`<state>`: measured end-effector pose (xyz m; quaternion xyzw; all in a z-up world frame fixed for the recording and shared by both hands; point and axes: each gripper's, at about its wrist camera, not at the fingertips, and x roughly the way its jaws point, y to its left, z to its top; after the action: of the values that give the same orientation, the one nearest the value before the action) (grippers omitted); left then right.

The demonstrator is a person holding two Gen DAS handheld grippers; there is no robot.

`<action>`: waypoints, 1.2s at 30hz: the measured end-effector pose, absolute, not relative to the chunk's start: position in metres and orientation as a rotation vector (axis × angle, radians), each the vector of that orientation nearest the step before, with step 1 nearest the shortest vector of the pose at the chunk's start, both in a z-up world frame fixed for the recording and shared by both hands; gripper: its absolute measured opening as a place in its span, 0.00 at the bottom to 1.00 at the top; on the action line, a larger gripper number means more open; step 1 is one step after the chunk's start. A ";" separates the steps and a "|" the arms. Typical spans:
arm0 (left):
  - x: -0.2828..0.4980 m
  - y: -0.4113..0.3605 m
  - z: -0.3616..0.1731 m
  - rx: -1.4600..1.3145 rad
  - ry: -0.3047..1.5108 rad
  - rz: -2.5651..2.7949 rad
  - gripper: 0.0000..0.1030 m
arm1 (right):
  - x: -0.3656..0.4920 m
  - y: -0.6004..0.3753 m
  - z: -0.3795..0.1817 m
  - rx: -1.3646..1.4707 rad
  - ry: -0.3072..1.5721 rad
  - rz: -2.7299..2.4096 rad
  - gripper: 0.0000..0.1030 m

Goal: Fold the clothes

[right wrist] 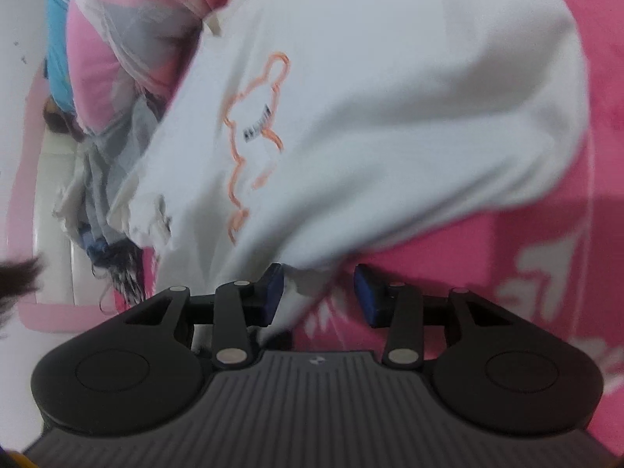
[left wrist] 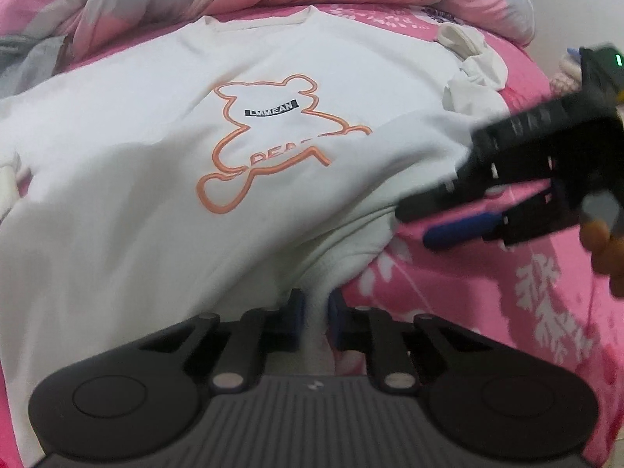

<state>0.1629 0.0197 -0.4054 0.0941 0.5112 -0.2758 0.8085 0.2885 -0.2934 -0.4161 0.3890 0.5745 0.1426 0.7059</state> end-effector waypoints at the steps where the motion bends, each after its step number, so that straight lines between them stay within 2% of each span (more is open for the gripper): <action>1: 0.165 0.023 -0.404 0.178 1.104 -0.592 0.12 | 0.286 -0.294 -0.417 0.862 1.288 0.315 0.39; 6: 0.166 0.034 -0.400 0.020 1.178 -0.617 0.11 | 0.286 -0.289 -0.419 0.861 1.269 0.319 0.39; 9: 0.163 0.036 -0.395 -0.043 1.203 -0.638 0.10 | 0.287 -0.280 -0.415 0.780 1.242 0.340 0.17; 12: 0.159 0.039 -0.391 -0.082 1.223 -0.661 0.09 | 0.283 -0.274 -0.406 0.707 1.216 0.358 0.12; 24: 0.113 0.039 -0.380 -0.067 1.290 -0.858 0.09 | 0.222 -0.279 -0.353 0.465 1.214 0.343 0.07; 36: 0.090 0.030 -0.392 0.029 1.354 -1.022 0.09 | 0.162 -0.271 -0.335 0.281 1.352 0.172 0.06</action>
<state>0.0897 0.0297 -0.3924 0.0130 0.5987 -0.4517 0.6613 0.1624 -0.2706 -0.3354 0.1293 0.6228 0.0792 0.7676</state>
